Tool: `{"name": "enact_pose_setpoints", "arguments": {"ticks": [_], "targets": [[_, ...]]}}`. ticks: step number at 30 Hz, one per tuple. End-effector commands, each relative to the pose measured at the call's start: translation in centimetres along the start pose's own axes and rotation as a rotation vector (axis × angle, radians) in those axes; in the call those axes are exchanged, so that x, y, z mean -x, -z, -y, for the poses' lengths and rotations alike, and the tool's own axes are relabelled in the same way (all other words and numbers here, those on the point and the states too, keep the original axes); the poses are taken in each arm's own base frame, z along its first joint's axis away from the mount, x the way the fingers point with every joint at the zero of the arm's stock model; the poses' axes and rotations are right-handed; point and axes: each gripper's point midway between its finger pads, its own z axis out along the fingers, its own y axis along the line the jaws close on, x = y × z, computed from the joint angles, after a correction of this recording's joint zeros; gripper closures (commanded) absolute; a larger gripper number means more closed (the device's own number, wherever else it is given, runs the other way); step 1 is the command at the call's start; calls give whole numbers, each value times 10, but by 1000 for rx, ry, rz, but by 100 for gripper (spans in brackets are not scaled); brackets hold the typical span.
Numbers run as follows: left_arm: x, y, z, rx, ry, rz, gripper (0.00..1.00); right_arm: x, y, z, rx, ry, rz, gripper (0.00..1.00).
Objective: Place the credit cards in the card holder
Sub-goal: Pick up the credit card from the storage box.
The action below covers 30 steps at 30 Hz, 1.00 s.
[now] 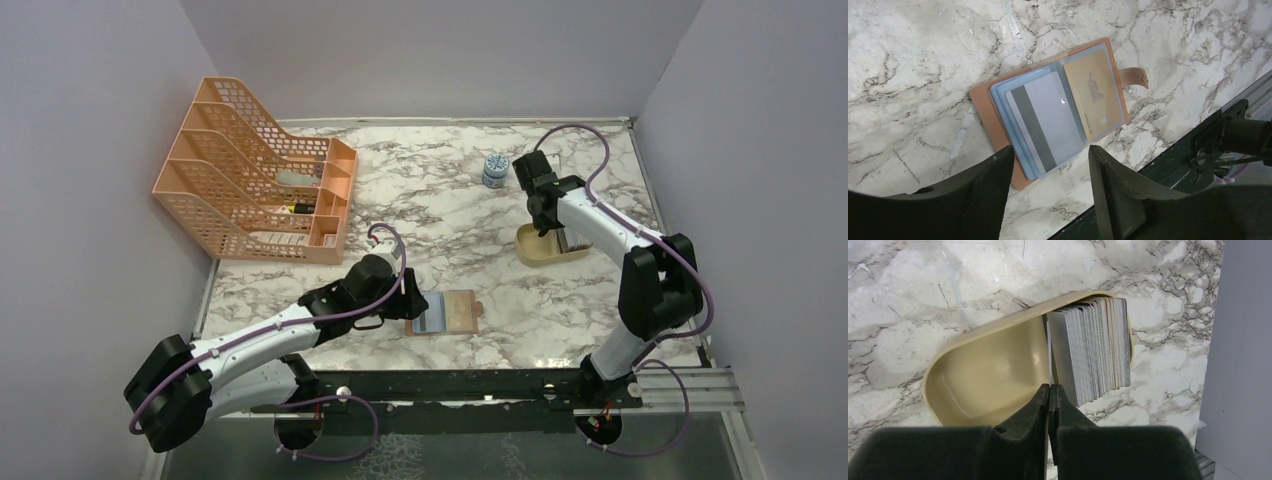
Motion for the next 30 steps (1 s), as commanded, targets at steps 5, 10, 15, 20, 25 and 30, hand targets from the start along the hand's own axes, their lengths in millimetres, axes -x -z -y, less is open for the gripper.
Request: {"name": "enact_pose_setpoints", "arguments": {"ticks": [5,10,15,20,25,30], "targets": [[-1,4,7,-34,19,-5,41,-1,-18,6,-59,23,-22,96],[0,2,9,-43,18,-6,41,7,-20,6,-51,10,-14,94],[1,1,9,-36,7,-10,41,4,-24,12,-81,25,-25,93],[0,1,8,-39,12,-6,41,4,-25,19,-92,24,-23,93],[-1,-1,8,-38,12,-12,41,8,-22,15,-53,20,-15,99],[1,1,11,-43,11,-9,41,8,-13,6,27,5,-16,99]]}}
